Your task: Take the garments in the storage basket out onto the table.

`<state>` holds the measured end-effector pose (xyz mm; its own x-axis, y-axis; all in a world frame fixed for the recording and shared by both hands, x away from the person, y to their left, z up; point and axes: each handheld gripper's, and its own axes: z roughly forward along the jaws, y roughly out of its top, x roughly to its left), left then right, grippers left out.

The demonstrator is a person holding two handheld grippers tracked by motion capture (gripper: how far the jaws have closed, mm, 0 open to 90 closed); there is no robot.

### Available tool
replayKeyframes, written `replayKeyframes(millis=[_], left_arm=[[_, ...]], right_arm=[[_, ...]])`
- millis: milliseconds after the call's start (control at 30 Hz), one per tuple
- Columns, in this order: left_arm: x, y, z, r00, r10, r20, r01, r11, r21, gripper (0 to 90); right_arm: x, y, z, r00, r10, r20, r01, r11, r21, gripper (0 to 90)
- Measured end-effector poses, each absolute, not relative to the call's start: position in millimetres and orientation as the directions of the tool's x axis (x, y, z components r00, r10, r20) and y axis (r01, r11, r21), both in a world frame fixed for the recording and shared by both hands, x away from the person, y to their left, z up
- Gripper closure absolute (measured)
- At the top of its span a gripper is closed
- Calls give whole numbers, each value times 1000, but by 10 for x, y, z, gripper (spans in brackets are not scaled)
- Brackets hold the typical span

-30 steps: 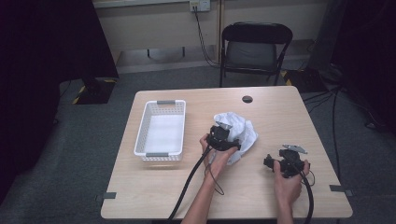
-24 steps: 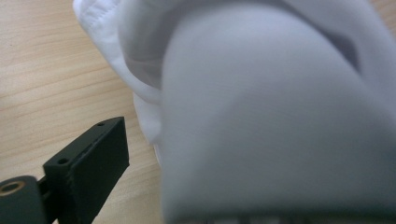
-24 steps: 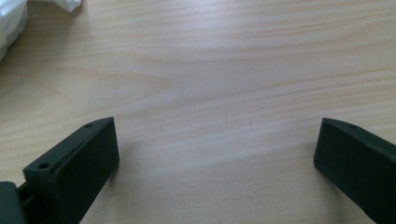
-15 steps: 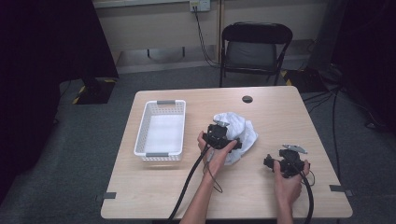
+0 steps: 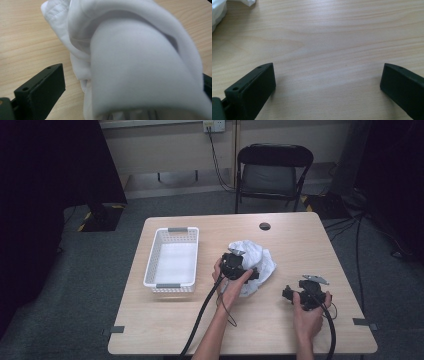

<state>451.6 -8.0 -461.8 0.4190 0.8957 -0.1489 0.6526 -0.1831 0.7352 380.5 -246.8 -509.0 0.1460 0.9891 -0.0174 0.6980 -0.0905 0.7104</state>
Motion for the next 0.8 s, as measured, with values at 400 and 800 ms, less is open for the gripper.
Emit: replayKeyframes(millis=[400,800], left_arm=[[4408,0,-4447,426,885,-186,642,-152,752,4],[4308,89,-4311,432,885,-176,608,-140,782,4]], right_arm=[[3805,-2468,-5090,146,989,-18,698,-90,710,0],[3805,-2468,-5090,146,989,-18,698,-90,710,0]])
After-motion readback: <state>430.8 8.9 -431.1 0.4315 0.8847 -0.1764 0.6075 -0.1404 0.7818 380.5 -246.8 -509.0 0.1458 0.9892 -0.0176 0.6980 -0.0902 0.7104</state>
